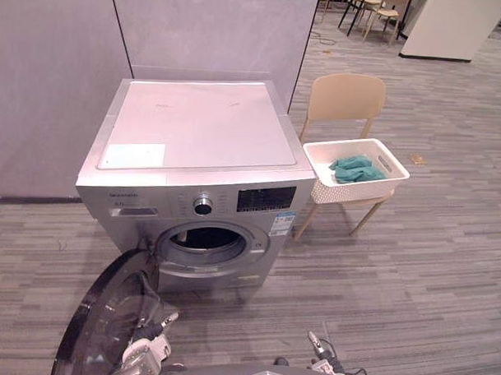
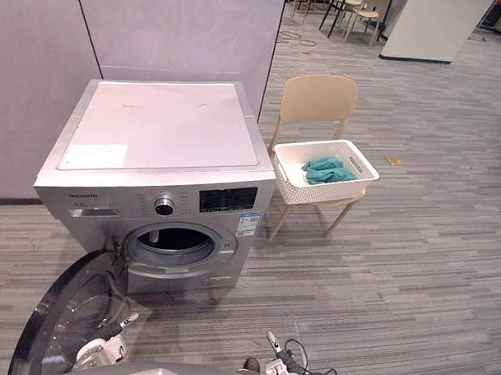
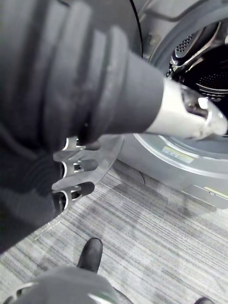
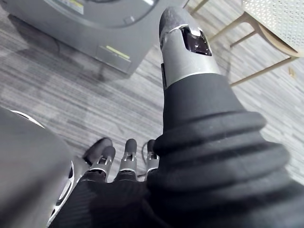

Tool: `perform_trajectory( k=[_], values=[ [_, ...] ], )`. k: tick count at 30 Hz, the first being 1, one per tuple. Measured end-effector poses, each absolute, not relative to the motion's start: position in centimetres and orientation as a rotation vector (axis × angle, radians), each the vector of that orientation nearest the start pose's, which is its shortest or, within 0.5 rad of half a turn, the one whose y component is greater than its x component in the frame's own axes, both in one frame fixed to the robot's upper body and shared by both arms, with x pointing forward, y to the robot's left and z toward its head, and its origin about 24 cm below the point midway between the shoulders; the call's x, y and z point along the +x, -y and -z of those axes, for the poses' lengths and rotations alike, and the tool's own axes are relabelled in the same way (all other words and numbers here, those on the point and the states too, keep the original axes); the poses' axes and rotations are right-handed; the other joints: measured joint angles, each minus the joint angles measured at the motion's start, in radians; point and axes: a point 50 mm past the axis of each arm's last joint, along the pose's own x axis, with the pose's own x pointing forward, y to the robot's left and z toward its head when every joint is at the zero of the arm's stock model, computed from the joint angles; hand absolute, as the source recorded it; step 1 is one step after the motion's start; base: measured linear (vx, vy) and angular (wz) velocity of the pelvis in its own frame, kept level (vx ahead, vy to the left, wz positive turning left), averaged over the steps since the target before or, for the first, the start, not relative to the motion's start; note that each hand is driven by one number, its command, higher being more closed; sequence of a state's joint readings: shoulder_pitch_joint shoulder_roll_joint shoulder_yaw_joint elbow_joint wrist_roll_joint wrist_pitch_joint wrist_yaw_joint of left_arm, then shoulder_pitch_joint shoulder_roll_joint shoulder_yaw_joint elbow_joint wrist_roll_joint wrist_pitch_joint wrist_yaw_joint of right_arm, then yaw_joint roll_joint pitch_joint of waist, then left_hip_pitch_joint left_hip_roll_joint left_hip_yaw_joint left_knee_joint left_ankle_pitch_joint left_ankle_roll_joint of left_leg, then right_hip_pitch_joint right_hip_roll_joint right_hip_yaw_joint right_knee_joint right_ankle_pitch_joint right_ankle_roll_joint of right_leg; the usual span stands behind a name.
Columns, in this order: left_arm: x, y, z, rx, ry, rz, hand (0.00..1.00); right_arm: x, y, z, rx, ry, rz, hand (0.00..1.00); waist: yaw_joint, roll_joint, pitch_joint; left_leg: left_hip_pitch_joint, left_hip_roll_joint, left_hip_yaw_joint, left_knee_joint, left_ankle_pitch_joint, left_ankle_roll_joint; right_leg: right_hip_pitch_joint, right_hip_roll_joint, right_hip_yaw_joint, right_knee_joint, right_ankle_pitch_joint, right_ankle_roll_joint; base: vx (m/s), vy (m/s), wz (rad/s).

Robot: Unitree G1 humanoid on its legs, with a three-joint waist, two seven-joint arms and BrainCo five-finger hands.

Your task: Pick up the laundry basket with both hands and put the clothes into the washing machine.

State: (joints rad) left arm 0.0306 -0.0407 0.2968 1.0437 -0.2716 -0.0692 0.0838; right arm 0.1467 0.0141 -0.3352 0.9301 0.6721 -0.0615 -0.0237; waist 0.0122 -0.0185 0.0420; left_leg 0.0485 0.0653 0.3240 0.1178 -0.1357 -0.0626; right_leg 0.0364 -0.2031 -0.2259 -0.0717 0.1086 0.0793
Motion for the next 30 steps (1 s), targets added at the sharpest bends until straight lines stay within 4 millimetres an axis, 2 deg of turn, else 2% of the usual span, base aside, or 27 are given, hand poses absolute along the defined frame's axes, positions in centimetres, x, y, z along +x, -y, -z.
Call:
perform_trajectory(
  k=[1, 3, 5, 6, 8, 9, 10, 11, 12, 13, 14, 15, 17, 18, 19, 20, 21, 22, 23, 24, 25, 27, 28, 29, 30],
  values=[
    [11.3, -17.7, 15.8, -0.379, -0.986, -0.489, 0.00, 8.5, 20.4, 15.6, 0.721, -0.861, 0.744, 0.00, -0.001, -0.004, -0.002, 0.007, 0.001, 0.004, -0.003, 0.000, -0.001, -0.008, 0.000, 0.003, 0.017, -0.010, 0.000, 0.06, 0.037, -0.20],
    [11.1, -17.3, 16.0, -0.384, -1.001, -0.484, 0.00, 8.6, 21.0, 15.5, 0.704, -0.854, 0.744, 0.00, -0.005, 0.022, 0.005, 0.020, 0.012, 0.022, 0.002, -0.004, -0.004, -0.081, 0.000, 0.025, 0.152, -0.065, -0.004, 0.08, 0.015, -0.26],
    [11.2, -17.2, 16.0, -0.382, -1.006, -0.481, 0.00, 8.8, 21.5, 15.4, 0.700, -0.842, 0.745, 0.00, 0.004, 0.033, 0.017, 0.045, 0.020, 0.055, 0.000, 0.000, -0.001, -0.160, -0.001, 0.042, 0.313, -0.102, -0.009, 0.07, -0.007, -0.60],
    [11.0, -17.3, 16.1, -0.380, -1.015, -0.485, 0.00, 8.9, 21.5, 15.4, 0.709, -0.838, 0.743, 0.00, 0.002, 0.022, 0.032, 0.063, 0.020, 0.062, 0.000, 0.000, -0.002, -0.192, -0.003, 0.052, 0.391, -0.115, -0.019, 0.01, -0.020, -0.62],
    [11.0, -17.5, 16.1, -0.375, -1.014, -0.484, 0.00, 8.5, 21.4, 15.6, 0.698, -0.861, 0.736, 0.00, -0.002, 0.019, 0.033, 0.076, 0.020, 0.060, 0.000, -0.008, -0.002, -0.213, -0.005, 0.043, 0.432, -0.115, -0.020, -0.03, -0.021, -0.46],
    [11.3, -17.6, 16.0, -0.362, -1.013, -0.477, 0.00, 8.2, 21.3, 15.8, 0.692, -0.878, 0.736, 0.00, -0.010, 0.009, 0.035, 0.077, 0.015, 0.064, 0.004, -0.024, 0.002, -0.216, -0.010, 0.005, 0.401, -0.115, -0.021, -0.03, -0.006, -0.46],
    [11.3, -17.7, 16.0, -0.359, -1.013, -0.477, 0.00, 7.9, 21.4, 15.9, 0.688, -0.892, 0.738, 0.00, -0.014, 0.012, 0.031, 0.075, 0.017, 0.073, 0.003, -0.024, 0.003, -0.210, -0.017, -0.019, 0.369, -0.120, -0.031, -0.03, -0.031, -0.48],
    [11.3, -17.8, 16.0, -0.355, -1.015, -0.477, 0.00, 8.2, 21.3, 16.0, 0.691, -0.898, 0.733, 0.00, -0.015, 0.017, 0.037, 0.068, 0.020, 0.098, 0.001, -0.020, 0.008, -0.207, -0.046, -0.067, 0.347, -0.163, -0.073, -0.06, -0.062, -0.36],
    [11.3, -17.6, 16.1, -0.352, -1.020, -0.467, 0.00, 7.9, 21.5, 16.1, 0.697, -0.909, 0.751, 0.00, -0.031, 0.023, 0.048, 0.069, 0.026, 0.121, -0.002, -0.012, 0.008, -0.218, -0.092, -0.144, 0.409, -0.186, -0.102, -0.05, -0.070, -0.31],
    [11.4, -17.6, 16.0, -0.329, -1.019, -0.445, 0.00, 7.2, 21.6, 16.3, 0.717, -0.924, 0.784, 0.00, -0.040, 0.026, 0.052, 0.073, 0.033, 0.125, -0.005, -0.007, 0.001, -0.231, -0.131, -0.176, 0.469, -0.201, -0.105, -0.03, -0.057, -0.23],
    [11.1, -17.9, 16.1, -0.288, -1.031, -0.419, 0.00, 6.5, 21.9, 16.4, 0.728, -0.936, 0.820, 0.00, -0.048, 0.030, 0.053, 0.083, 0.052, 0.135, -0.013, 0.000, -0.013, -0.233, -0.166, -0.199, 0.513, -0.208, -0.101, 0.03, -0.089, -0.31],
    [10.7, -18.2, 16.1, -0.264, -1.040, -0.411, 0.00, 6.0, 22.0, 16.5, 0.739, -0.944, 0.843, 0.00, -0.044, 0.031, 0.053, 0.098, 0.068, 0.149, -0.029, 0.010, -0.034, -0.231, -0.179, -0.207, 0.514, -0.208, -0.093, 0.06, -0.176, -0.55],
    [9.9, -19.2, 16.2, -0.229, -1.058, -0.414, 0.00, 5.5, 21.9, 16.6, 0.747, -0.954, 0.855, 0.00, -0.038, 0.019, 0.051, 0.116, 0.102, 0.172, -0.045, 0.022, -0.084, -0.227, -0.189, -0.200, 0.486, -0.182, -0.055, 0.05, -0.258, -0.53],
    [9.4, -20.0, 16.2, -0.217, -1.063, -0.434, 0.00, 4.9, 21.5, 16.8, 0.756, -0.973, 0.862, 0.00, -0.045, -0.014, 0.046, 0.123, 0.109, 0.174, -0.049, 0.020, -0.129, -0.206, -0.196, -0.200, 0.438, -0.140, 0.014, 0.10, -0.395, -0.35],
    [9.1, -19.9, 16.4, -0.243, -1.076, -0.453, 0.00, 3.9, 22.0, 16.9, 0.748, -1.001, 0.890, 0.00, -0.046, 0.001, 0.045, 0.145, 0.154, 0.162, -0.048, 0.026, -0.160, -0.182, -0.148, -0.217, 0.415, -0.162, 0.053, 0.12, -0.414, -0.33],
    [8.8, -19.5, 16.5, -0.262, -1.084, -0.453, 0.00, 3.6, 22.4, 16.9, 0.743, -1.000, 0.901, 0.00, -0.045, 0.021, 0.042, 0.145, 0.177, 0.127, -0.047, 0.037, -0.160, -0.176, -0.111, -0.225, 0.397, -0.175, 0.041, 0.21, -0.374, -0.46],
    [8.7, -18.6, 16.6, -0.292, -1.090, -0.445, 0.00, 3.8, 23.3, 16.7, 0.726, -0.989, 0.907, 0.00, -0.045, 0.069, 0.045, 0.142, 0.231, 0.094, -0.022, 0.039, -0.176, -0.180, -0.061, -0.222, 0.414, -0.207, 0.019, 0.18, -0.259, -0.36],
    [8.7, -18.3, 16.7, -0.299, -1.092, -0.441, 0.00, 4.0, 23.9, 16.5, 0.714, -0.980, 0.910, 0.00, -0.050, 0.069, 0.055, 0.135, 0.249, 0.082, 0.006, 0.043, -0.177, -0.182, -0.047, -0.222, 0.426, -0.227, 0.012, 0.22, -0.426, -0.41],
    [8.8, -18.1, 16.6, -0.304, -1.088, -0.438, 0.00, 3.9, 24.3, 16.4, 0.705, -0.980, 0.914, 0.00, -0.053, 0.074, 0.054, 0.101, 0.285, 0.055, 0.093, 0.061, -0.168, -0.182, -0.018, -0.217, 0.436, -0.254, -0.003, 0.19, -0.465, -0.31],
    [8.6, -18.3, 16.7, -0.297, -1.091, -0.441, 0.00, 3.8, 24.4, 16.5, 0.698, -0.995, 0.915, 0.00, -0.053, 0.076, 0.054, 0.051, 0.328, 0.015, 0.212, 0.086, -0.136, -0.164, 0.014, -0.216, 0.418, -0.266, -0.016, 0.17, -0.463, -0.30],
    [8.6, -18.3, 16.6, -0.293, -1.087, -0.439, 0.00, 3.7, 24.3, 16.5, 0.696, -1.002, 0.913, 0.00, -0.052, 0.076, 0.054, 0.025, 0.347, -0.005, 0.271, 0.104, -0.110, -0.149, 0.027, -0.215, 0.401, -0.268, -0.020, 0.15, -0.343, -0.26],
    [9.0, -18.9, 16.1, -0.277, -1.027, -0.448, 0.00, 4.1, 24.1, 16.6, 0.685, -1.010, 0.887, 0.00, -0.045, 0.078, 0.063, -0.089, 0.425, -0.069, 0.508, 0.262, 0.081, -0.070, 0.101, -0.206, 0.316, -0.269, -0.051, 0.16, -0.317, -0.31],
    [9.1, -19.1, 16.1, -0.277, -1.016, -0.456, 0.00, 4.3, 24.0, 16.6, 0.677, -1.013, 0.872, 0.00, -0.039, 0.077, 0.066, -0.117, 0.440, -0.092, 0.563, 0.293, 0.092, -0.048, 0.120, -0.193, 0.291, -0.266, -0.063, 0.20, -0.280, -0.46],
    [9.3, -19.3, 16.0, -0.275, -1.002, -0.461, 0.00, 4.8, 24.0, 16.5, 0.653, -1.016, 0.842, 0.00, -0.027, 0.078, 0.071, -0.179, 0.425, -0.141, 0.713, 0.216, 0.059, -0.016, 0.136, -0.173, 0.253, -0.262, -0.082, 0.22, -0.202, -0.48],
    [9.4, -19.4, 15.9, -0.276, -0.992, -0.465, 0.00, 5.5, 24.4, 16.3, 0.624, -1.008, 0.818, 0.00, -0.022, 0.076, 0.076, -0.241, 0.370, -0.162, 0.821, 0.113, 0.033, 0.018, 0.139, -0.161, 0.220, -0.253, -0.097, 0.22, -0.166, -0.43]
  ],
)
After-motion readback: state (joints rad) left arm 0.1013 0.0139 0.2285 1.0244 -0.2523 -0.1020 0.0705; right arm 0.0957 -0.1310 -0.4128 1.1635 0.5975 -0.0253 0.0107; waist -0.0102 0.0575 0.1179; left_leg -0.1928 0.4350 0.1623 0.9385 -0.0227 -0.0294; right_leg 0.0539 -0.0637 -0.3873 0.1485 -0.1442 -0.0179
